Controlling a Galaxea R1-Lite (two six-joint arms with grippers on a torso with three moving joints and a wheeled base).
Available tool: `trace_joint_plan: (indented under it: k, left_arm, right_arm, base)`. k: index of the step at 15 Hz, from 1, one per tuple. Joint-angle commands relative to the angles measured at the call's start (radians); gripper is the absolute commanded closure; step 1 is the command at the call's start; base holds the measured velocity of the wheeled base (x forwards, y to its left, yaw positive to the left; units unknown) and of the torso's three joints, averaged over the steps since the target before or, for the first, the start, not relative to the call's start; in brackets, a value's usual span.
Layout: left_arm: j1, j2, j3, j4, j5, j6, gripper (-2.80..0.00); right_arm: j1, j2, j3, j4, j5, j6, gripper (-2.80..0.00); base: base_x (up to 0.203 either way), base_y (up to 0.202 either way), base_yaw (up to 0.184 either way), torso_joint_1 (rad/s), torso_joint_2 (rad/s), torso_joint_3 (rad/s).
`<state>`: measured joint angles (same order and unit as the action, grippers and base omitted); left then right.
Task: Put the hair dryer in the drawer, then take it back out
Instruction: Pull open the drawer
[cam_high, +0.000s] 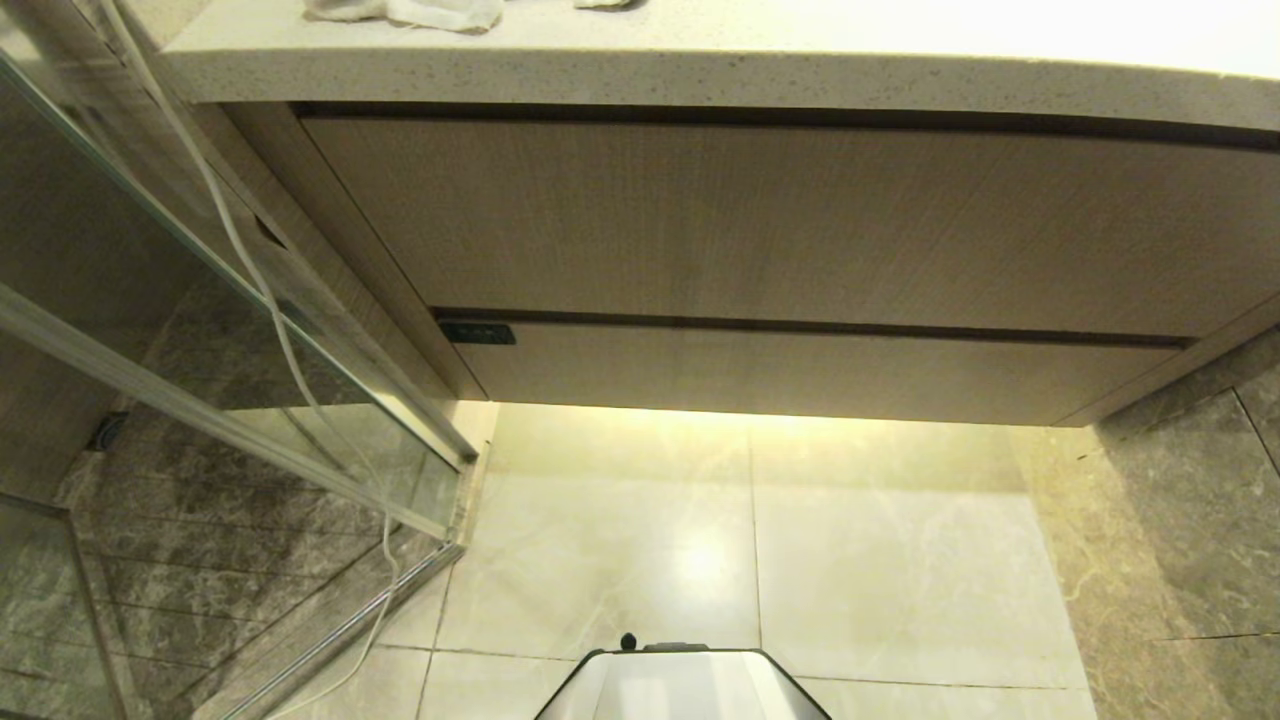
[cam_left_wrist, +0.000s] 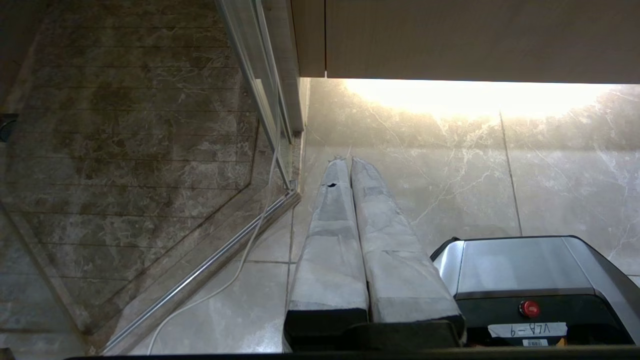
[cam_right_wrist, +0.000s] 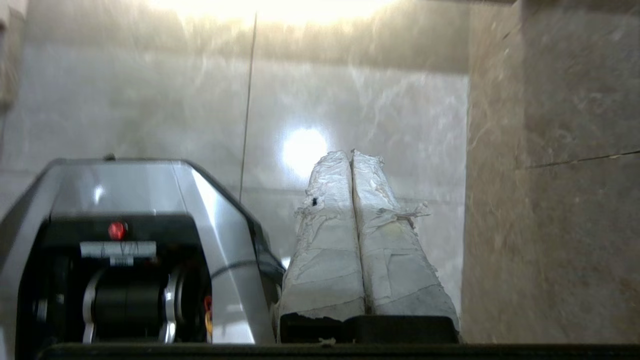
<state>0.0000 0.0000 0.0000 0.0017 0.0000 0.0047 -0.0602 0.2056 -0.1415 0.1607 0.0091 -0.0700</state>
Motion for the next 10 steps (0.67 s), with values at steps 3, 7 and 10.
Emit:
trace_joint_plan:
  k: [3, 7, 10]
  left_arm:
    - [0.000, 0.000, 0.002, 0.000, 0.000, 0.000, 0.00]
    - [0.000, 0.000, 0.002, 0.000, 0.000, 0.000, 0.00]
    - [0.000, 0.000, 0.002, 0.000, 0.000, 0.000, 0.00]
  right_arm:
    - [0.055, -0.209, 0.123, -0.187, -0.010, 0.052, 0.00]
    - [0.059, -0.209, 0.145, -0.205, -0.012, 0.070, 0.00]
    - [0.060, -0.209, 0.145, -0.170, -0.014, 0.082, 0.00]
  base:
    - [0.000, 0.000, 0.000, 0.000, 0.00, 0.000]
    - [0.000, 0.000, 0.000, 0.000, 0.00, 0.000]
    - [0.000, 0.000, 0.000, 0.000, 0.00, 0.000]
